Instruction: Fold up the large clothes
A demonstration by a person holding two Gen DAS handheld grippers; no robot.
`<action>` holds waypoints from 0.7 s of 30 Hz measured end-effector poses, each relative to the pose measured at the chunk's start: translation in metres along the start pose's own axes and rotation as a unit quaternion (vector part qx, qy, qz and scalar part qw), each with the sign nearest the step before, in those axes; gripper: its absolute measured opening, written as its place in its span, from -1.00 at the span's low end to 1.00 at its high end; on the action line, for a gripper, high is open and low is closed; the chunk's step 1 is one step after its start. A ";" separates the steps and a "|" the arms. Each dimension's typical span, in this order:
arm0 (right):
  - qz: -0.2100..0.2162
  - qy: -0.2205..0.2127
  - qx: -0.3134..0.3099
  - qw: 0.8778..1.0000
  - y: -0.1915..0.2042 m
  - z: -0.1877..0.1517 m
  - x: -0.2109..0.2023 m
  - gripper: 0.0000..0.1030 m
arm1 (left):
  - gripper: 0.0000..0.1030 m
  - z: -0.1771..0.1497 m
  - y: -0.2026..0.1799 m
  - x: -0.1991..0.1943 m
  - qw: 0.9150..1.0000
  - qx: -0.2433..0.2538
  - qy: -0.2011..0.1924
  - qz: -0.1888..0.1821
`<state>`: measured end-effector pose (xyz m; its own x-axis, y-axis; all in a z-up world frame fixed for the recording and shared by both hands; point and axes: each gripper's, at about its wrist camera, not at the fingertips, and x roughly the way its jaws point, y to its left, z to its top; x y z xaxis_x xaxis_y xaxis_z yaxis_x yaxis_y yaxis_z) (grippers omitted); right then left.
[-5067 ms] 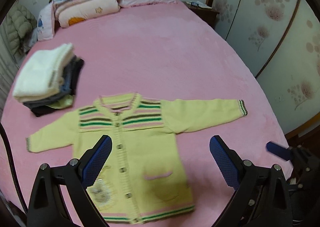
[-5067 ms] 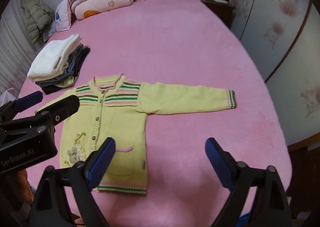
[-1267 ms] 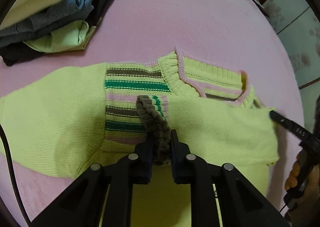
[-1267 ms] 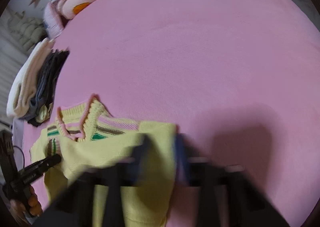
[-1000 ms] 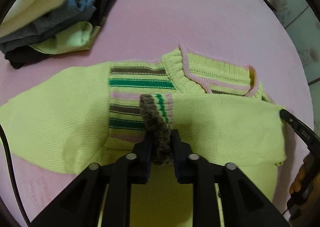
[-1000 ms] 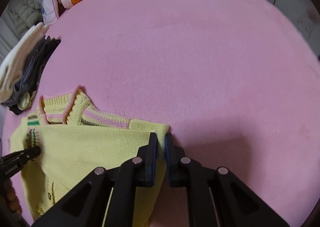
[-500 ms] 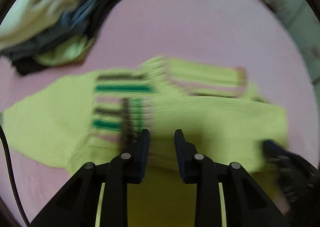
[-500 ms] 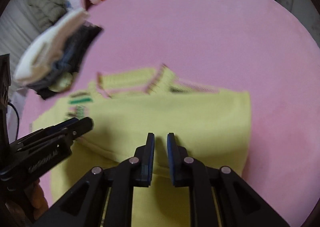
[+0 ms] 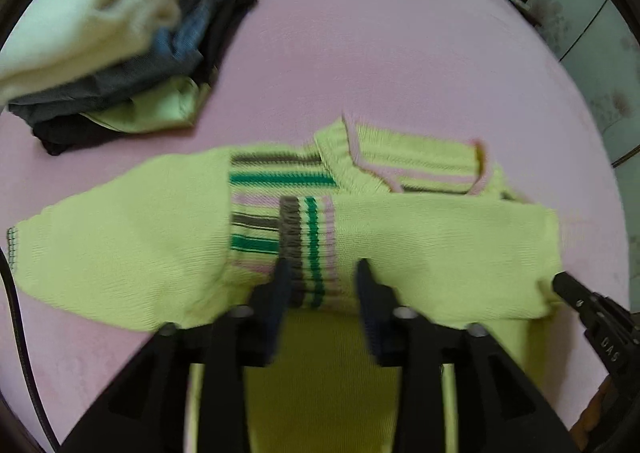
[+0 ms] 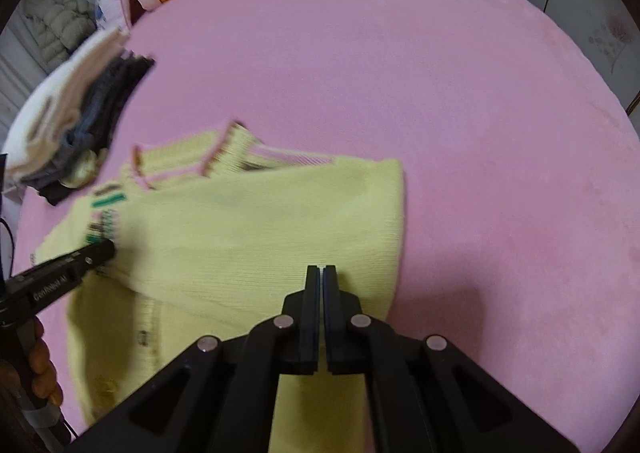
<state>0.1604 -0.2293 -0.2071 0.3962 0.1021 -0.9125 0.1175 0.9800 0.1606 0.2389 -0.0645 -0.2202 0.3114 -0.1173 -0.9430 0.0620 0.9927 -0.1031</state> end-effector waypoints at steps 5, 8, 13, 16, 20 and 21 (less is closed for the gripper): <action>0.021 -0.012 -0.034 0.999 0.039 -0.006 -0.036 -0.96 | 0.25 -0.004 0.027 -0.043 1.000 -0.015 -0.017 -0.005; 0.037 -0.014 -0.044 0.998 0.069 -0.009 -0.055 -0.96 | 0.25 -0.027 0.066 -0.072 0.999 -0.031 -0.008 -0.010; 0.066 -0.018 -0.056 0.996 0.113 -0.015 -0.076 -0.96 | 0.25 -0.051 0.099 -0.101 0.999 -0.042 -0.009 0.013; 0.082 -0.013 -0.069 0.994 0.139 -0.019 -0.080 -0.95 | 0.25 -0.059 0.121 -0.109 0.997 -0.076 -0.004 0.000; 0.096 -0.009 -0.097 0.991 0.171 -0.024 -0.082 -0.95 | 0.25 -0.068 0.146 -0.118 0.993 -0.116 0.000 -0.006; 0.100 -0.010 -0.107 0.989 0.179 -0.027 -0.083 -0.95 | 0.25 -0.070 0.149 -0.117 0.993 -0.122 -0.002 -0.003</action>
<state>0.1240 -0.0576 -0.1122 0.4100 0.2966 -0.8625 -0.1596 0.9544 0.2523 0.1457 0.0991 -0.1475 0.3150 -0.1227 -0.9411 -0.1668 0.9690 -0.1822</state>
